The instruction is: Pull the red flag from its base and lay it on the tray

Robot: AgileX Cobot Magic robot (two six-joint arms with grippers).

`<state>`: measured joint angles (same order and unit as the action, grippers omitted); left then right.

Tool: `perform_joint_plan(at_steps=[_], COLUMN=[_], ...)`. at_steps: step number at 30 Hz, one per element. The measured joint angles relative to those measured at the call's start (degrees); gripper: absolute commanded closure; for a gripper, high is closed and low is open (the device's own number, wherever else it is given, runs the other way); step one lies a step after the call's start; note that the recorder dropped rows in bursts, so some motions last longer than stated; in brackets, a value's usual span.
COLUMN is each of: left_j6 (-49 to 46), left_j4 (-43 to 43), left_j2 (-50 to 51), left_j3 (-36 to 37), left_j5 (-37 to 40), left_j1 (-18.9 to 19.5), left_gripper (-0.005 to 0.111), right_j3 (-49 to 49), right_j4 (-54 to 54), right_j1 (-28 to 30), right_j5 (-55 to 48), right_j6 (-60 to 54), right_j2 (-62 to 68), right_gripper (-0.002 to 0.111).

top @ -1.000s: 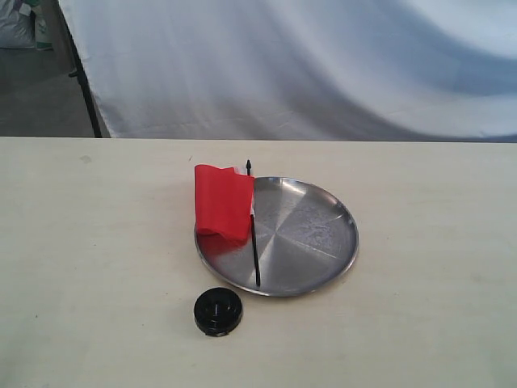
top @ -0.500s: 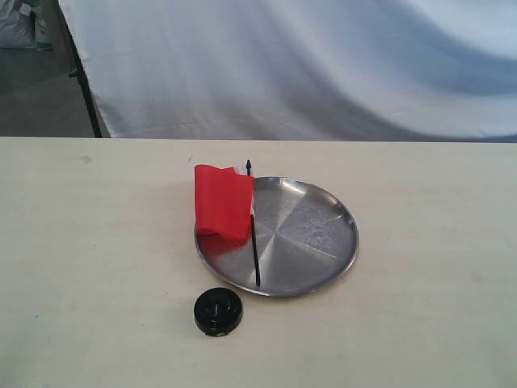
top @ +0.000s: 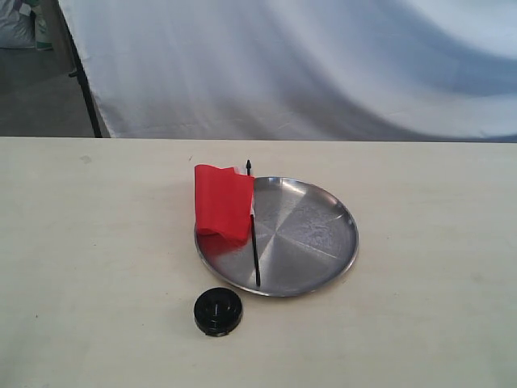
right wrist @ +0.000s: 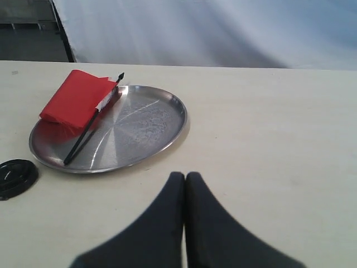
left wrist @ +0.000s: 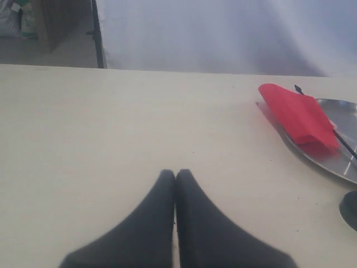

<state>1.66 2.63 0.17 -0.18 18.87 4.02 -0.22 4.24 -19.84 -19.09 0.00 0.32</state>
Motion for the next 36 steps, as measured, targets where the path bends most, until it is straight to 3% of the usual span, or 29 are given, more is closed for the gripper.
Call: perform_joint_plan(at_steps=[7, 19, 36], left_j6=[0.0, 0.0, 0.0], left_j4=[0.0, 0.0, 0.0], left_j2=[0.0, 0.0, 0.0], left_j3=[0.0, 0.0, 0.0], left_j5=[0.0, 0.0, 0.0], left_j1=[0.0, 0.0, 0.0], left_gripper=[0.107, 0.107, 0.107], right_j3=[0.0, 0.0, 0.0], right_j4=[0.0, 0.4, 0.4], right_j1=[0.3, 10.6, 15.7], right_j5=[-0.9, -0.9, -0.9], right_j6=[-0.6, -0.8, -0.6], right_j2=[0.0, 0.0, 0.0], right_gripper=[0.108, 0.108, 0.108])
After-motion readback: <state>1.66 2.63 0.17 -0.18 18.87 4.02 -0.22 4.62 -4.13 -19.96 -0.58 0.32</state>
